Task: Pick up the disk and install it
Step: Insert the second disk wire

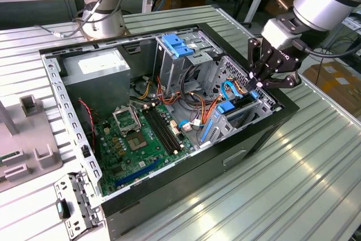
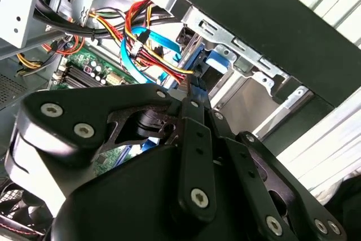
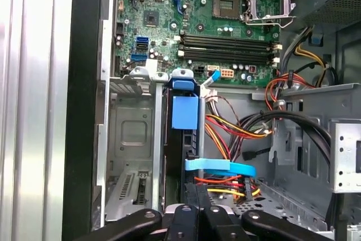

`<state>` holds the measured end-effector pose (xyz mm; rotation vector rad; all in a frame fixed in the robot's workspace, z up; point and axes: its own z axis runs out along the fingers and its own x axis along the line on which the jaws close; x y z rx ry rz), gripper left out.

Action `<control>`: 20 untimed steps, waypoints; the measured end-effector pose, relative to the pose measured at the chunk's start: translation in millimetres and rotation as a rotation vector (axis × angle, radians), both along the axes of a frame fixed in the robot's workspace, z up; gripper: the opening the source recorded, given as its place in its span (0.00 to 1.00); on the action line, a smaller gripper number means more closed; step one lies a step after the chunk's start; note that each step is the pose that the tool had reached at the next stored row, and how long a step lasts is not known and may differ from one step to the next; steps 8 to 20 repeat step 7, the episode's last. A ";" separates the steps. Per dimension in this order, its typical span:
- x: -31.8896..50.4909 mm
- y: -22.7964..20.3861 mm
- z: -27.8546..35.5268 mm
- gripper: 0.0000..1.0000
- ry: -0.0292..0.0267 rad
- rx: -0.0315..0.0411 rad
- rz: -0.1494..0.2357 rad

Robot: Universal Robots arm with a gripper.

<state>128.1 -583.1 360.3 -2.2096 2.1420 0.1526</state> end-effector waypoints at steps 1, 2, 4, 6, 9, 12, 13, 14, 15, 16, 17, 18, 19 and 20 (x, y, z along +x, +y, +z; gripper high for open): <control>0.3 0.0 0.6 0.11 0.0000 -0.0001 0.000; 0.4 0.0 0.9 0.11 0.0000 -0.0001 0.000; 0.5 0.1 1.1 0.11 0.0000 -0.0002 0.000; 0.6 0.1 1.1 0.11 0.0000 -0.0003 0.000; 0.6 0.1 1.1 0.11 0.0000 -0.0003 0.000; 0.6 0.1 1.1 0.11 0.0000 -0.0003 0.000; 0.6 0.1 1.1 0.11 0.0000 -0.0003 0.000; 0.6 0.1 1.1 0.11 0.0000 -0.0003 0.000; 0.6 0.1 1.1 0.11 0.0000 -0.0003 0.000; 0.6 0.1 1.1 0.11 0.0000 -0.0003 0.000; 0.6 0.1 1.1 0.11 0.0000 -0.0003 0.000; 0.6 0.1 1.1 0.11 0.0000 -0.0003 0.000; 0.6 0.1 1.1 0.11 0.0000 -0.0003 0.000; 0.6 0.1 1.1 0.11 0.0000 -0.0003 0.000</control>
